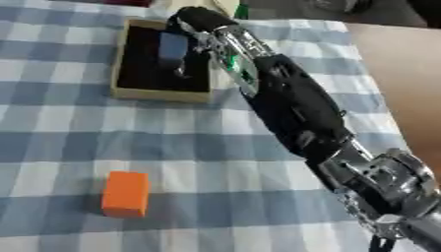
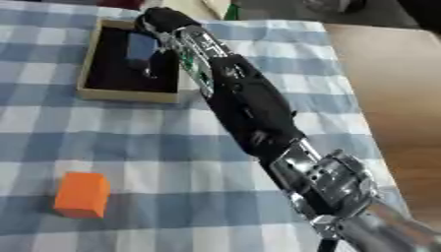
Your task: Pick up objects on the table and place them in the box.
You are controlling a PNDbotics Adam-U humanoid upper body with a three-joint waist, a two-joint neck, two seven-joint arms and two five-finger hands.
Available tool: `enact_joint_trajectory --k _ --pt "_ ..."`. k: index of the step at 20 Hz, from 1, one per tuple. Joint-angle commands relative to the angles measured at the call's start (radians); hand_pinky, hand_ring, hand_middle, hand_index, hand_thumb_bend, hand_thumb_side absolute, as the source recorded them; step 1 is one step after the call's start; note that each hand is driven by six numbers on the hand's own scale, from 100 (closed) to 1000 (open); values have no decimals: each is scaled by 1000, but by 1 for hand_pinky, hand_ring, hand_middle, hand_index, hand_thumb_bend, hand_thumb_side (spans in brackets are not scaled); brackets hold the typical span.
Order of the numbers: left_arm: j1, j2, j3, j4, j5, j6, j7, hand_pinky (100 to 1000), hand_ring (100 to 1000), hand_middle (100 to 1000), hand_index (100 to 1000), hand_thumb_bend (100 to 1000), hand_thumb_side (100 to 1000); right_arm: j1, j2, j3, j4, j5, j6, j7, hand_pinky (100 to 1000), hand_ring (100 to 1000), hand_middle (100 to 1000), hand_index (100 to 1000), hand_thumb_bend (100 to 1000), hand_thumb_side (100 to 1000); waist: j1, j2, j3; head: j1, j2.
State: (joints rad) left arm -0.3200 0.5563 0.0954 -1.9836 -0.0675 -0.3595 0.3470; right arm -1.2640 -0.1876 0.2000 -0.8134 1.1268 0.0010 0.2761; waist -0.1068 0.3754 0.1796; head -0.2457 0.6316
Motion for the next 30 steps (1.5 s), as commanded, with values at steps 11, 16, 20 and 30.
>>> enact_joint_trajectory --k 11,16,20,30 --pt "-10 23 7 -16 3 0 -5 714 655 630 774 109 848 -32 -27 -15 -115 -88 -8 59 891 907 719 804 627 286 17 -35 -10 9 -2" --pt "-8 33 6 -16 4 1 -4 715 655 630 774 113 851 -29 -69 -18 -213 -136 18 45 879 893 695 810 527 312 21 -42 -21 21 0" --pt "-15 78 -3 -16 -30 25 -18 718 656 635 778 125 857 -1 -153 2 -398 -205 34 52 873 881 685 818 398 367 22 -45 -34 40 2" --pt "-131 369 -167 -16 -344 213 -219 766 703 667 813 169 928 180 -351 -45 -912 -525 181 -31 871 844 619 796 106 427 45 -41 -81 88 2"
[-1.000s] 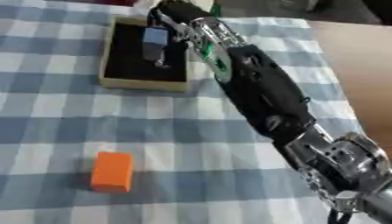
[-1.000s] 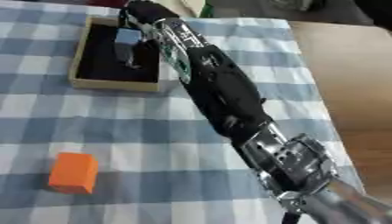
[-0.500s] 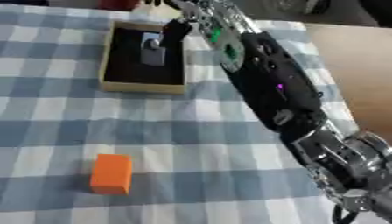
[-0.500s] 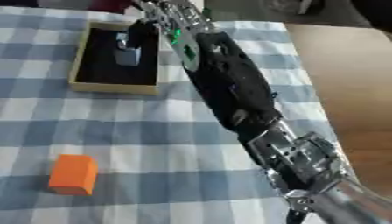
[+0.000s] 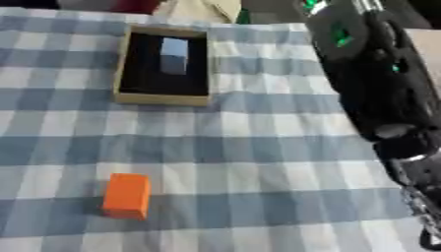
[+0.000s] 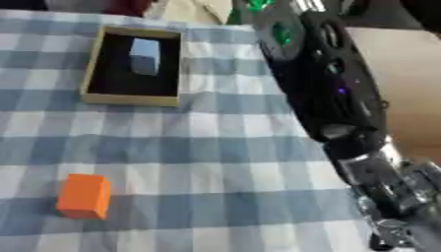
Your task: Pick up objects on the table and place them in the box.
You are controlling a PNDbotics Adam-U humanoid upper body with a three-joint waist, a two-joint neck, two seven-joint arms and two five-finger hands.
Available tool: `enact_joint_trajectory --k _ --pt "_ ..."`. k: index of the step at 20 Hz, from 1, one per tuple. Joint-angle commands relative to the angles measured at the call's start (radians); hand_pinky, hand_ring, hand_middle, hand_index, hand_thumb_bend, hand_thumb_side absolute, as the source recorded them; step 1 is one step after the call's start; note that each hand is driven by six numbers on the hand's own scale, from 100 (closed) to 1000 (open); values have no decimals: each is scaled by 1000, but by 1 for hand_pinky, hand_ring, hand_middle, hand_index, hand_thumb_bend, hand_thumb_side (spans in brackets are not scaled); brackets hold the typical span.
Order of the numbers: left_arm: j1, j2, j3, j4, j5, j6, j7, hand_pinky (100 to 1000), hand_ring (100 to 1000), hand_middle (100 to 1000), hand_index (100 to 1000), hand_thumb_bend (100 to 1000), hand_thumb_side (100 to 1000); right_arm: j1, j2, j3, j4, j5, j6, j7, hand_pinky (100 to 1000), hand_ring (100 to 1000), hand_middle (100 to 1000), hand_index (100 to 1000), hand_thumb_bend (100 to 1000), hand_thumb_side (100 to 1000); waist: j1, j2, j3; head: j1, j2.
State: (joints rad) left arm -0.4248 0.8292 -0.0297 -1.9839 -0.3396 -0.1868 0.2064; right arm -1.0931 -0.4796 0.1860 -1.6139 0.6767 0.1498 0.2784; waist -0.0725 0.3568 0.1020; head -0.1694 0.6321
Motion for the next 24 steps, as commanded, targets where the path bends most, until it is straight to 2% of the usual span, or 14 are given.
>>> enact_joint_trajectory --k 1,4,6,7,8,9,12,15,16,21,24 --pt "-37 121 -69 -16 -99 53 -132 777 717 675 824 149 971 34 -71 -49 -157 -105 43 -60 871 838 615 777 100 419 14 -20 -8 16 2" --pt "-73 170 -140 -16 -125 79 -260 784 727 681 833 159 979 104 -108 -97 -269 -171 73 -140 872 831 608 746 101 428 19 -16 -20 28 2" --pt "-101 193 -192 -16 -108 87 -327 785 729 681 840 192 982 150 -128 -129 -339 -214 87 -207 872 824 602 733 116 451 23 -13 -28 38 1" --pt "-119 201 -217 -16 -98 87 -359 794 742 689 852 236 975 170 -137 -143 -363 -236 86 -250 872 822 602 730 133 467 25 -13 -31 44 2" --pt "-138 206 -239 -16 -90 88 -389 795 743 690 851 243 970 188 -145 -154 -375 -259 75 -298 872 822 602 729 135 470 26 -13 -34 47 2" --pt "-157 210 -261 -16 -85 90 -421 804 750 696 852 318 935 205 -153 -162 -380 -281 59 -345 871 821 602 725 138 472 27 -12 -37 52 3" --pt "-202 210 -314 -16 -73 108 -531 818 766 710 848 406 904 248 -173 -172 -385 -321 13 -444 870 819 600 719 136 471 30 -13 -43 59 3" --pt "-243 198 -355 -16 -84 121 -642 844 793 726 855 530 859 280 -179 -174 -386 -331 -15 -485 869 815 597 715 141 485 32 -15 -47 59 2" --pt "-256 193 -368 -16 -89 124 -678 849 797 724 854 547 851 289 -179 -177 -386 -332 -22 -496 869 814 596 714 143 485 33 -15 -48 59 3" --pt "-305 169 -412 -16 -130 123 -819 887 832 734 862 756 788 319 -180 -188 -386 -330 -40 -544 869 805 591 709 155 509 34 -18 -51 42 -1" --pt "-316 158 -426 -16 -156 112 -883 896 843 750 875 793 757 332 -180 -190 -386 -333 -34 -554 870 801 586 705 155 523 36 -19 -52 39 -3"
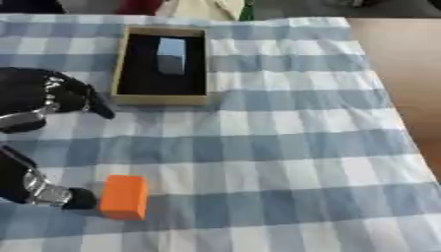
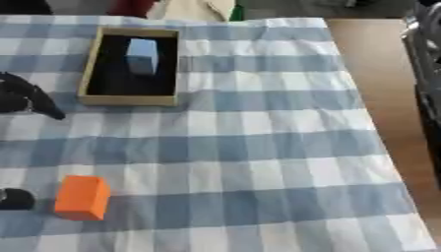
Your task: Pick up objects on the table and place them in the box.
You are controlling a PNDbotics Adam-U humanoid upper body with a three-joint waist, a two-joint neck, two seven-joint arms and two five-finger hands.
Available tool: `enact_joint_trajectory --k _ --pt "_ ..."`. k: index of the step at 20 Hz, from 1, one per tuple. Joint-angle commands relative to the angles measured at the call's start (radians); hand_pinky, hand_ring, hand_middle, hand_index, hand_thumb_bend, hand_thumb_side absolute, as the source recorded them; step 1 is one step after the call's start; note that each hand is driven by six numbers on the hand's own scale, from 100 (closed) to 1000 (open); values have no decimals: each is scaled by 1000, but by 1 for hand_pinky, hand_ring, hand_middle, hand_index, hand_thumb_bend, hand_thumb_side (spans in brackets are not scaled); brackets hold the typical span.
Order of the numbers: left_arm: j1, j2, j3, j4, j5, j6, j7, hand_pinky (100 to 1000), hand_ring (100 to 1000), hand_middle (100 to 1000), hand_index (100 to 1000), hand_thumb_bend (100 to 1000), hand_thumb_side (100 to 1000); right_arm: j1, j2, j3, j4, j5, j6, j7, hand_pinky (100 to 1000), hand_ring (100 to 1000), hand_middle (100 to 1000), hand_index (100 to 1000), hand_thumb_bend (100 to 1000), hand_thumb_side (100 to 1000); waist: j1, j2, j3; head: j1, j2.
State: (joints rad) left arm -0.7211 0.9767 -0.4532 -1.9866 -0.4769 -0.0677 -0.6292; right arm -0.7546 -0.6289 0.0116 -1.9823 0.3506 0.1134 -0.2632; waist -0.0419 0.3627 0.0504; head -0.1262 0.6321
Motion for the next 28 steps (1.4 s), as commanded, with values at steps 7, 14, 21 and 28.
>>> enact_joint_trajectory --k 7,14,21,28 --pt "-39 -10 -30 -13 -34 -44 -156 921 876 786 899 707 651 12 -25 -22 -18 -18 24 -26 874 792 577 698 147 558 10 -26 -1 -2 -4" --pt "-24 -14 -49 -13 0 -22 -223 918 888 799 912 672 636 25 -18 -24 -18 -21 36 -26 876 787 571 695 132 581 16 -27 3 2 0" --pt "-22 -30 -64 -13 -21 22 -209 915 889 794 908 657 656 41 -12 -27 -18 -23 47 -16 879 785 567 693 119 596 18 -30 8 13 0" --pt "-23 -54 -61 -13 -59 137 -96 898 870 771 897 640 699 63 -9 -32 -18 -24 54 -13 881 783 562 690 108 604 21 -31 14 12 3"
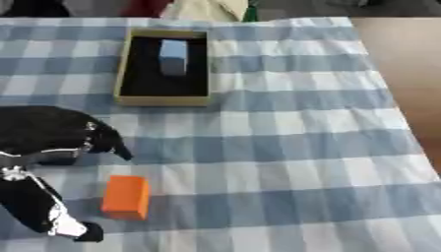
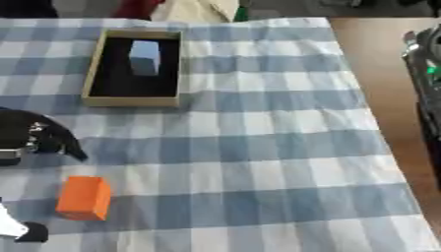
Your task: Pick up objects on the table and place them in the box.
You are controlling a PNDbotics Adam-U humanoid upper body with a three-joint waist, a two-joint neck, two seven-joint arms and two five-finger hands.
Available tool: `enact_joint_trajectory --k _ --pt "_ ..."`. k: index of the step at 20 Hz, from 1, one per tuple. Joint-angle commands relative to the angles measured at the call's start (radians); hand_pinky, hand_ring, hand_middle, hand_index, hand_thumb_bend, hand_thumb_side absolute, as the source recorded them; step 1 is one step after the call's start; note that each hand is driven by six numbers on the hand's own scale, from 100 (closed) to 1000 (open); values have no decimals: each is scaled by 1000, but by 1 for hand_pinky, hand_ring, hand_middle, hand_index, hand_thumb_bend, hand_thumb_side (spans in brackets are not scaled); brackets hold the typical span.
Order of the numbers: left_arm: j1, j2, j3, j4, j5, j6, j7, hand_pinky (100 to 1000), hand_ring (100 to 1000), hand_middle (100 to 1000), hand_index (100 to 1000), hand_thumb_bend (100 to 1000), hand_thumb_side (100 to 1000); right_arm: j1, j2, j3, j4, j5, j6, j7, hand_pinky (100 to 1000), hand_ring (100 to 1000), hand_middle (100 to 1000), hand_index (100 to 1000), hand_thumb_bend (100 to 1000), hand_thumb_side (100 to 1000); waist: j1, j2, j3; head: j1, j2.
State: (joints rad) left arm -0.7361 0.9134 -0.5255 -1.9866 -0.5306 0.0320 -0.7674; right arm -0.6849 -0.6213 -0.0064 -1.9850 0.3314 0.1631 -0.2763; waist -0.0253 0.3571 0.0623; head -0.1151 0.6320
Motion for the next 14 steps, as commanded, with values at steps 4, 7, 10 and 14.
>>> enact_joint_trajectory --k 4,7,10,14 --pt "-10 0 0 -13 12 70 85 892 865 768 897 640 709 3 -15 -16 -15 -8 9 0 882 782 560 689 100 604 7 -24 3 0 2" --pt "-15 -9 -9 -13 24 86 83 891 863 767 897 644 713 9 -14 -18 -15 -9 12 -1 882 782 559 689 100 611 6 -23 1 1 2" --pt "-17 -16 -13 -13 34 102 73 888 861 764 896 646 715 14 -14 -21 -15 -10 17 -3 883 781 558 688 100 616 6 -22 0 2 3" --pt "-20 -22 -20 -13 43 116 61 885 859 762 894 649 711 19 -11 -23 -15 -13 27 -7 884 781 556 688 100 620 7 -21 0 4 5"
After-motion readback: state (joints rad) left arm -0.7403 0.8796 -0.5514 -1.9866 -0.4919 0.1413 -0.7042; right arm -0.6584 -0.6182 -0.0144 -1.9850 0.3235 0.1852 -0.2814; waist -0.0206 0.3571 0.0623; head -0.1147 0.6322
